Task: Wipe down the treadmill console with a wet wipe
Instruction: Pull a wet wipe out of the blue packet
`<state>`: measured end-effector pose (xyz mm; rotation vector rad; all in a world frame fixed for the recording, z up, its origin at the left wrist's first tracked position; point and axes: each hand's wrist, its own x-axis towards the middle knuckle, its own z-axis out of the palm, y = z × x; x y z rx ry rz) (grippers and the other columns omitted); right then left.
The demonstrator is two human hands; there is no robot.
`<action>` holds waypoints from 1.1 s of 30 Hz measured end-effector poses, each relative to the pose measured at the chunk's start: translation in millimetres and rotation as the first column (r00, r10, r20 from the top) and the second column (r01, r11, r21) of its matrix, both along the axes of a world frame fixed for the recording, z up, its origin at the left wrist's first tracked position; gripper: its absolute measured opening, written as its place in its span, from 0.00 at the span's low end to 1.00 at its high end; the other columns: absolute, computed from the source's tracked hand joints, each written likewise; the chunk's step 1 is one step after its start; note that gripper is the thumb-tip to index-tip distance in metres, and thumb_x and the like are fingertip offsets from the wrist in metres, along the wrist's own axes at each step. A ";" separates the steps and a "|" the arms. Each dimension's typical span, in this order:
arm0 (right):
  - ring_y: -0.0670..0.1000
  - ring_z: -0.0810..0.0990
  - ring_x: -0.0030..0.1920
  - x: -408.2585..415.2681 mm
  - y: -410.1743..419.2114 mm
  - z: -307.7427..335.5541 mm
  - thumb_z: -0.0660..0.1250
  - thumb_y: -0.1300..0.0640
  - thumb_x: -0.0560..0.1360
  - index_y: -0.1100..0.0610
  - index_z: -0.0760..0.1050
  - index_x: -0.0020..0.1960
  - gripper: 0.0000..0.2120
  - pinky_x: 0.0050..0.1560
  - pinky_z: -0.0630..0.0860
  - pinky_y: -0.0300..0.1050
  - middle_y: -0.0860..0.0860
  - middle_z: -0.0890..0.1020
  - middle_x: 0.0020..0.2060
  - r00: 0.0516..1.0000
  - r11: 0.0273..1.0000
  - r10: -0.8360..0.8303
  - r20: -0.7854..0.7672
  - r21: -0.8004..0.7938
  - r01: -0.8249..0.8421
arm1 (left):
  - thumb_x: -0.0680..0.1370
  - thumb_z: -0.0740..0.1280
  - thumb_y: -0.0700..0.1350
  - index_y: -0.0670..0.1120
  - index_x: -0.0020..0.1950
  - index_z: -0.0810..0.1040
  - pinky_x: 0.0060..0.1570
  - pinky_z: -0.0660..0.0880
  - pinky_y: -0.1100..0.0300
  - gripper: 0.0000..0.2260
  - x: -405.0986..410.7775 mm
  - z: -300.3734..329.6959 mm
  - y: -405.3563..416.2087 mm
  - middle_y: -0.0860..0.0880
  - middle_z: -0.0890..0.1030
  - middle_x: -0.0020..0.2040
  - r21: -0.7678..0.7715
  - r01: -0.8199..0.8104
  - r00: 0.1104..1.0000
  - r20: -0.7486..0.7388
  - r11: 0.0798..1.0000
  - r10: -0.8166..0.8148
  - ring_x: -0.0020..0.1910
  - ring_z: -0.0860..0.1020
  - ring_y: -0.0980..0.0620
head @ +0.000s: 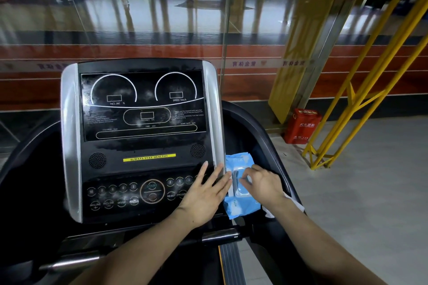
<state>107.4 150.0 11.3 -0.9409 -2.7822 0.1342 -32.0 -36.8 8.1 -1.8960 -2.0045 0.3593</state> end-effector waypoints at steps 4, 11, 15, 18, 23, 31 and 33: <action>0.51 0.84 0.47 -12.3 5.3 -2.1 0.65 0.41 0.81 0.48 0.74 0.60 0.14 0.42 0.74 0.45 0.45 0.81 0.53 0.998 0.998 -0.060 0.031 -0.015 0.061 | 0.84 0.56 0.49 0.43 0.85 0.43 0.75 0.34 0.26 0.33 1.5 -0.7 -0.1 0.42 0.45 0.86 0.002 -0.005 1.000 -0.001 1.000 0.005 0.82 0.33 0.33; 0.54 0.84 0.47 -17.5 14.3 -1.2 0.67 0.41 0.80 0.50 0.74 0.60 0.15 0.45 0.78 0.48 0.47 0.82 0.51 0.991 0.990 -0.132 0.006 -0.055 0.132 | 0.85 0.56 0.50 0.43 0.85 0.45 0.76 0.36 0.26 0.33 0.7 2.8 -0.3 0.43 0.47 0.86 0.000 -0.007 0.999 -0.033 1.000 0.006 0.83 0.37 0.34; 0.56 0.84 0.47 -12.9 14.8 -1.9 0.66 0.45 0.82 0.50 0.74 0.60 0.12 0.45 0.78 0.49 0.48 0.84 0.51 0.986 0.984 -0.150 -0.070 -0.106 0.142 | 0.84 0.59 0.51 0.42 0.84 0.53 0.78 0.37 0.29 0.32 1.5 3.0 -2.2 0.41 0.55 0.85 0.023 -0.021 1.000 -0.011 1.000 0.021 0.84 0.44 0.34; 0.56 0.82 0.44 -0.7 16.4 4.3 0.66 0.48 0.82 0.51 0.74 0.58 0.09 0.41 0.77 0.49 0.49 0.84 0.48 0.962 0.979 -0.160 -0.223 -0.163 0.125 | 0.83 0.62 0.51 0.42 0.81 0.64 0.78 0.35 0.30 0.28 4.5 1.8 -1.5 0.39 0.62 0.82 -0.008 -0.001 1.000 -0.024 1.000 0.001 0.83 0.52 0.34; 0.50 0.78 0.38 20.1 17.9 25.1 0.69 0.49 0.81 0.51 0.74 0.58 0.10 0.39 0.73 0.45 0.49 0.81 0.41 0.863 0.918 -0.250 -0.438 -0.390 0.068 | 0.81 0.65 0.49 0.41 0.78 0.69 0.78 0.52 0.36 0.26 13.9 0.6 23.9 0.39 0.67 0.79 -0.053 0.084 0.993 -0.074 0.995 -0.087 0.78 0.60 0.36; 0.44 0.80 0.46 48.2 18.7 43.4 0.61 0.56 0.83 0.49 0.75 0.56 0.05 0.51 0.77 0.48 0.44 0.82 0.44 0.762 0.841 -0.345 -0.548 -0.540 -0.008 | 0.82 0.63 0.48 0.42 0.76 0.69 0.73 0.62 0.44 0.23 34.0 -2.7 72.0 0.39 0.68 0.77 -0.188 0.012 0.989 -0.144 0.982 -0.040 0.76 0.61 0.38; 0.47 0.79 0.44 52.8 21.4 41.8 0.60 0.59 0.82 0.49 0.76 0.56 0.08 0.51 0.77 0.51 0.44 0.81 0.42 0.757 0.829 -0.360 -0.545 -0.559 -0.007 | 0.82 0.62 0.47 0.41 0.79 0.66 0.76 0.59 0.42 0.25 37.2 -7.2 75.3 0.38 0.64 0.79 -0.220 -0.017 0.992 -0.125 0.975 -0.011 0.79 0.59 0.36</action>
